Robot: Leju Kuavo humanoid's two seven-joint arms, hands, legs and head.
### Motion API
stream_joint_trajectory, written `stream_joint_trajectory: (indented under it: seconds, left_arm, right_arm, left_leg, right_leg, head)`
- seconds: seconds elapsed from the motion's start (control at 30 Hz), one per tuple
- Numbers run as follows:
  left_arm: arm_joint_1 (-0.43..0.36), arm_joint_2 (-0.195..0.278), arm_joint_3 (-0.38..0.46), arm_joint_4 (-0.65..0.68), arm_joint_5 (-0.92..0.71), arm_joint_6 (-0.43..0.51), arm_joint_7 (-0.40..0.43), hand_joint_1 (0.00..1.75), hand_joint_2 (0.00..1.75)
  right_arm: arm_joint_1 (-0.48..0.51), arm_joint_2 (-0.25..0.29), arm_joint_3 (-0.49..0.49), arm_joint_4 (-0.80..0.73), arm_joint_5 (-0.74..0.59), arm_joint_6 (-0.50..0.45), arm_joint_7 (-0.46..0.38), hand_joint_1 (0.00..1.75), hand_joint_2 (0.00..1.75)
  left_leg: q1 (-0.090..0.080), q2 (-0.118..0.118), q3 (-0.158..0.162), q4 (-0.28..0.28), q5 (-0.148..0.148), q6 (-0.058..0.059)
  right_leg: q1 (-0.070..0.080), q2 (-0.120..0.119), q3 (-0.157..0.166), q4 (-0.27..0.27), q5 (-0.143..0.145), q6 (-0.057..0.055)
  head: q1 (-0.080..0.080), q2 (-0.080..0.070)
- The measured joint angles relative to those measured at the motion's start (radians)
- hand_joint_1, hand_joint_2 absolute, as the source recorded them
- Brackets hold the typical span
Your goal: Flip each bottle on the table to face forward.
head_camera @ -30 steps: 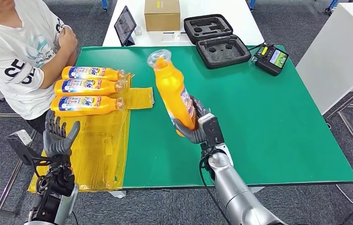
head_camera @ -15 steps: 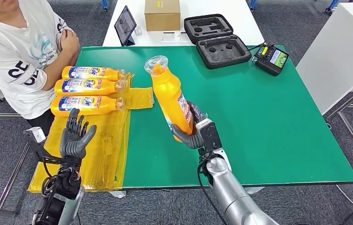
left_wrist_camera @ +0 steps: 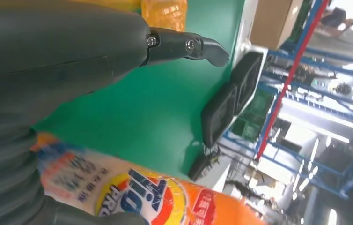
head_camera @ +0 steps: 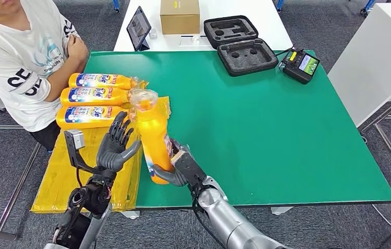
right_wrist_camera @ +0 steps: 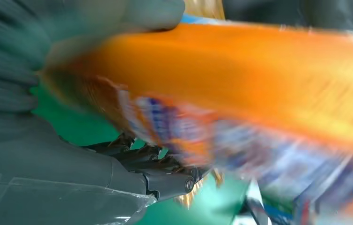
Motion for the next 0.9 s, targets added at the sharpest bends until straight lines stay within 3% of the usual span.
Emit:
stream_joint_trajectory:
  seconds: [0.27,0.9]
  left_arm:
    - [-0.022,0.003,-0.061,0.000,0.061,-0.066,0.031,0.00,1.75]
    - [-0.019,0.016,-0.126,-0.024,0.067,-0.059,0.047,0.00,1.75]
  right_arm:
    - [-0.002,0.010,0.112,0.055,-0.044,0.002,0.013,1.75,1.75]
    - [-0.020,0.005,0.096,0.088,-0.073,-0.001,-0.015,1.75,1.75]
  left_leg:
    - [-0.001,0.000,0.000,0.000,0.000,0.000]
    - [-0.001,0.000,-0.001,0.000,0.000,0.000]
  right_leg:
    - [0.000,0.000,0.000,0.000,0.000,0.000]
    - [0.000,0.000,0.000,0.000,0.000,0.000]
  head:
    - [0.000,0.000]
    - [0.000,0.000]
